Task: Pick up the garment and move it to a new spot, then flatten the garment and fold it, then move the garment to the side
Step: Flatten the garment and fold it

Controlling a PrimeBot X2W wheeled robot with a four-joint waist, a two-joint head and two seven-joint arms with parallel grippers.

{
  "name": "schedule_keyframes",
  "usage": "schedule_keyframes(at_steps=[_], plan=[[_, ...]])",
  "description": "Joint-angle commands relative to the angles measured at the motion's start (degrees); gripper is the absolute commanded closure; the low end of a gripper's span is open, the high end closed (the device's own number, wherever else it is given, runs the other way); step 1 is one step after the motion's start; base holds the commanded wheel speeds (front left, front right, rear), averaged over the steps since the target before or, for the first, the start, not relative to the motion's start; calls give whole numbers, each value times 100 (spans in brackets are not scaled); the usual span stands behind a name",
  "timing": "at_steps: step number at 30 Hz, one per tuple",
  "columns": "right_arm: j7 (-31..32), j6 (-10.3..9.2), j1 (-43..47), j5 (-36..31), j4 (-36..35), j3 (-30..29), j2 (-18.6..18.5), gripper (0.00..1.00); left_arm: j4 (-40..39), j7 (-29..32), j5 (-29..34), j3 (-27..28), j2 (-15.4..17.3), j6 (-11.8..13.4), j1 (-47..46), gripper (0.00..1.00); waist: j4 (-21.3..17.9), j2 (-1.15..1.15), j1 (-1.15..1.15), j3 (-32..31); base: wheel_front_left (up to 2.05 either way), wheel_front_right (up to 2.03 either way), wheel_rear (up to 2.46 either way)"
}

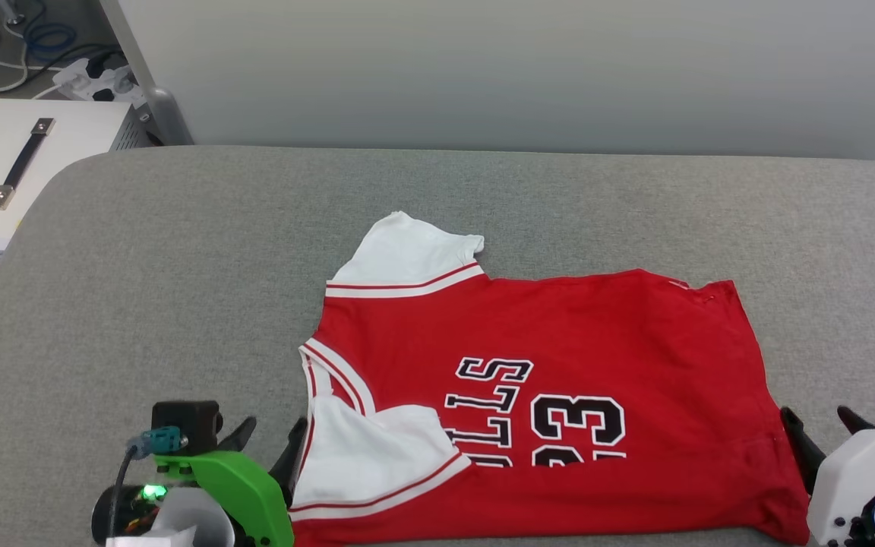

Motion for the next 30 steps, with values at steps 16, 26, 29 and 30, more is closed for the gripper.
schedule_keyframes(at_steps=[16, 26, 29, 30], plan=[[-3748, -8, -177, -187, -173, 441, 355, 0, -368, -1640, 2468, 1820, -1294, -1165, 143, 0, -439, 0, 0, 302, 0, 0, 0], [-4213, -8, -544, -429, -27, 784, 566, 0, 716, -1197, 2957, 1954, -1207, -2147, -1119, 0, -986, 0, 0, 1053, 0, 0, 0], [-4269, -8, -693, -451, -20, 864, 591, 0, 1030, -630, 3013, 1824, -968, -2349, -1880, 0, -1148, 0, 0, 1290, 0, 0, 0], [-4289, -8, -760, -450, -25, 910, 601, 0, 1135, -372, 3083, 1716, -824, -2417, -2182, 0, -1223, 0, 0, 1403, 0, 0, 0]])
